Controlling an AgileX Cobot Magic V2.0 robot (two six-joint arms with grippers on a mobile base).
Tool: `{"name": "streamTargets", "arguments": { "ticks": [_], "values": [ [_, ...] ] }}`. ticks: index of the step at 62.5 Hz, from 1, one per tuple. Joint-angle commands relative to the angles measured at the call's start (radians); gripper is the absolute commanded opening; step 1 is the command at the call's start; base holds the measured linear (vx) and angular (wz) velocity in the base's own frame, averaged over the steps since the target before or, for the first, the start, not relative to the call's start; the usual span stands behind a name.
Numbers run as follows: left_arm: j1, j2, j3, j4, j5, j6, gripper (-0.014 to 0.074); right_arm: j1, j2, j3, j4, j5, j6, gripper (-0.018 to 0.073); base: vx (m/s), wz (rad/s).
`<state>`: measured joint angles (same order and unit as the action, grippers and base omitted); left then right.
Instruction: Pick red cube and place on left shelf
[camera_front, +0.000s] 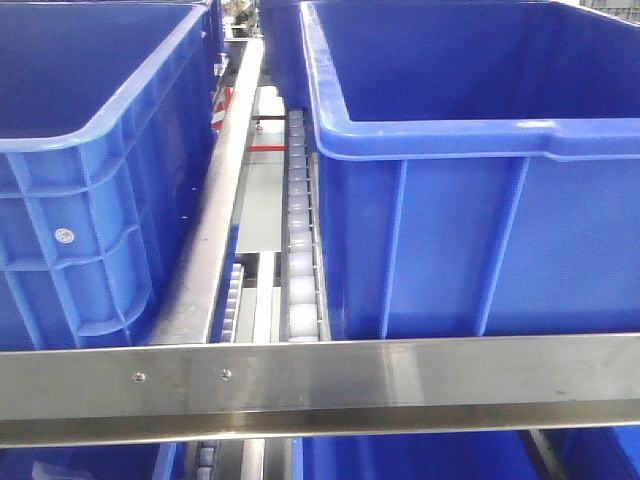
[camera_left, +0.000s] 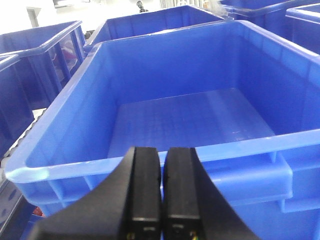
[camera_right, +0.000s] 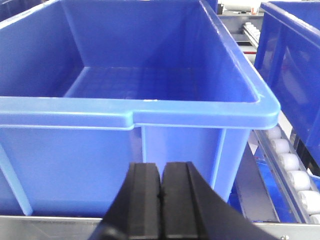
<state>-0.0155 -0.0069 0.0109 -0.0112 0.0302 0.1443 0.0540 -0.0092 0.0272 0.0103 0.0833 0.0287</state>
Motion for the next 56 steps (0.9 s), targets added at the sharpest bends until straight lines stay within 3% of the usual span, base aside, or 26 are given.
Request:
{"name": "streamTargets", "arguments": {
  "ticks": [1,56],
  "values": [
    [-0.005,0.007,0.022,-0.005,-0.091,0.001,0.0106,-0.005,-0.019,-0.023,-0.010,-0.083,-0.005,0.0056,0.00,0.00],
    [-0.005,0.007,0.022,-0.005,-0.091,0.001,0.0106,-0.005,-0.020,-0.023,-0.010,-0.102,-0.005,0.0056,0.00,0.00]
  ]
}}
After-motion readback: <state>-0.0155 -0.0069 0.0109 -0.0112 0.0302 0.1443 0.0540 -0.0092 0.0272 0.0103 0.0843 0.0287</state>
